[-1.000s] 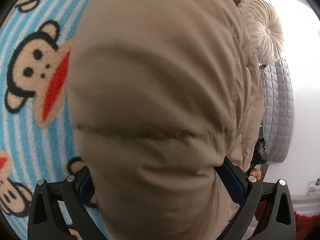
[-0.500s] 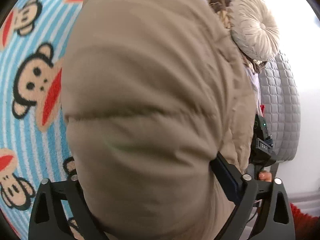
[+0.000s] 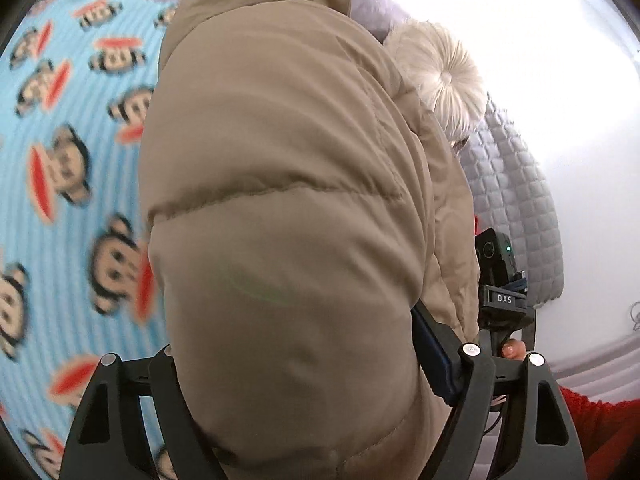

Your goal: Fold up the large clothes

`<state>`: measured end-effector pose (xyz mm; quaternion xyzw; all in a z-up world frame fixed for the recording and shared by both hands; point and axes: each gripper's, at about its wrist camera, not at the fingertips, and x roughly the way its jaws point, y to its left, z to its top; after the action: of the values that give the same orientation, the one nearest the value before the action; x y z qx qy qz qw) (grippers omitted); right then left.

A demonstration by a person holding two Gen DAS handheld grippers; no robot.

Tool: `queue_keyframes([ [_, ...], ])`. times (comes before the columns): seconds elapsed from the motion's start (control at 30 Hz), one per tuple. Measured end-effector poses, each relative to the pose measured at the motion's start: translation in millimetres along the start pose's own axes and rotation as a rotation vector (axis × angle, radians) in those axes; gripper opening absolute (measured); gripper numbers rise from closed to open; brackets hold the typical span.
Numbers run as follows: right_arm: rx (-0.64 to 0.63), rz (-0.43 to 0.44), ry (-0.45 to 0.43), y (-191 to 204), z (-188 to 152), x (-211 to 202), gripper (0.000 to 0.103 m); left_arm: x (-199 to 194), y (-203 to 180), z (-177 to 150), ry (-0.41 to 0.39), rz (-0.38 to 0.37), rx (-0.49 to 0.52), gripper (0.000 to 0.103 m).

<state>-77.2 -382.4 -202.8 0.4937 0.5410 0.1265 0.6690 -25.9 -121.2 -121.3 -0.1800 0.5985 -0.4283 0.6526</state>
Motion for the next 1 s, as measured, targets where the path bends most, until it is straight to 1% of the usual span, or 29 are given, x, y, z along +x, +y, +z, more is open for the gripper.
queue_keyframes([
  [0.07,-0.019,0.012,-0.003,16.0,5.8,11.6,0.052,-17.5,8.0,7.2,-0.019,0.012,0.014,0.082],
  [0.13,-0.044,0.030,-0.004,37.1,16.3,31.9,0.052,-40.5,24.6,15.3,-0.041,0.040,0.029,0.082],
  [0.2,-0.060,0.044,0.000,51.8,26.9,54.3,0.052,-54.3,39.4,24.4,-0.057,0.069,0.030,0.082],
  [0.27,-0.063,0.054,0.004,64.2,38.4,82.0,0.052,-63.3,59.0,34.8,-0.067,0.096,0.022,0.082],
  [0.33,-0.060,0.057,0.007,72.8,52.7,116.2,0.052,-68.7,89.0,44.5,-0.075,0.127,-0.012,0.082],
  [0.4,-0.053,0.055,0.015,75.7,65.4,146.4,0.052,-64.4,117.7,50.9,-0.073,0.150,-0.042,0.083],
  [0.47,-0.051,0.040,0.025,73.0,74.1,164.6,0.053,-55.0,149.4,54.9,-0.058,0.173,-0.077,0.083],
  [0.5,-0.043,0.021,0.034,68.8,79.2,181.0,0.053,-47.3,168.7,54.6,-0.046,0.180,-0.105,0.086],
  [0.57,-0.024,0.005,0.037,62.1,86.3,196.7,0.053,-35.9,198.5,46.4,-0.045,0.158,-0.152,0.092],
  [0.6,-0.013,0.007,0.034,57.6,88.3,200.9,0.053,-31.8,208.5,43.1,-0.052,0.145,-0.161,0.096],
  [0.63,0.004,0.011,0.031,52.6,89.5,204.6,0.053,-28.9,216.7,39.2,-0.060,0.137,-0.163,0.098],
  [0.67,0.025,0.017,0.032,46.5,90.3,207.9,0.056,-26.2,222.4,36.1,-0.066,0.131,-0.169,0.100],
  [0.73,0.039,0.006,0.037,41.9,89.7,211.8,0.061,-23.5,227.4,29.4,-0.069,0.132,-0.194,0.101],
  [0.77,0.044,-0.016,0.036,42.1,88.1,211.7,0.063,-27.4,226.4,26.5,-0.070,0.153,-0.198,0.101],
  [0.83,0.037,-0.059,0.039,49.4,86.7,206.6,0.064,-39.3,207.4,21.6,-0.084,0.255,-0.163,0.100],
  [0.87,0.021,-0.095,0.037,58.2,82.0,203.5,0.064,-42.6,195.5,19.1,-0.092,0.292,-0.138,0.099],
  [0.9,-0.014,-0.150,0.028,67.7,77.8,193.0,0.064,-51.4,182.7,18.4,-0.107,0.342,-0.099,0.098],
  [0.93,-0.038,-0.184,0.017,75.3,75.4,186.7,0.064,-61.0,169.4,17.7,-0.136,0.382,-0.057,0.093],
  [0.97,-0.069,-0.228,-0.002,82.5,70.6,175.7,0.064,-69.1,161.1,17.9,-0.158,0.398,-0.030,0.083],
  [1.0,-0.107,-0.280,-0.039,91.1,63.6,159.2,0.064,-80.8,154.6,18.8,-0.180,0.412,-0.004,0.076],
])
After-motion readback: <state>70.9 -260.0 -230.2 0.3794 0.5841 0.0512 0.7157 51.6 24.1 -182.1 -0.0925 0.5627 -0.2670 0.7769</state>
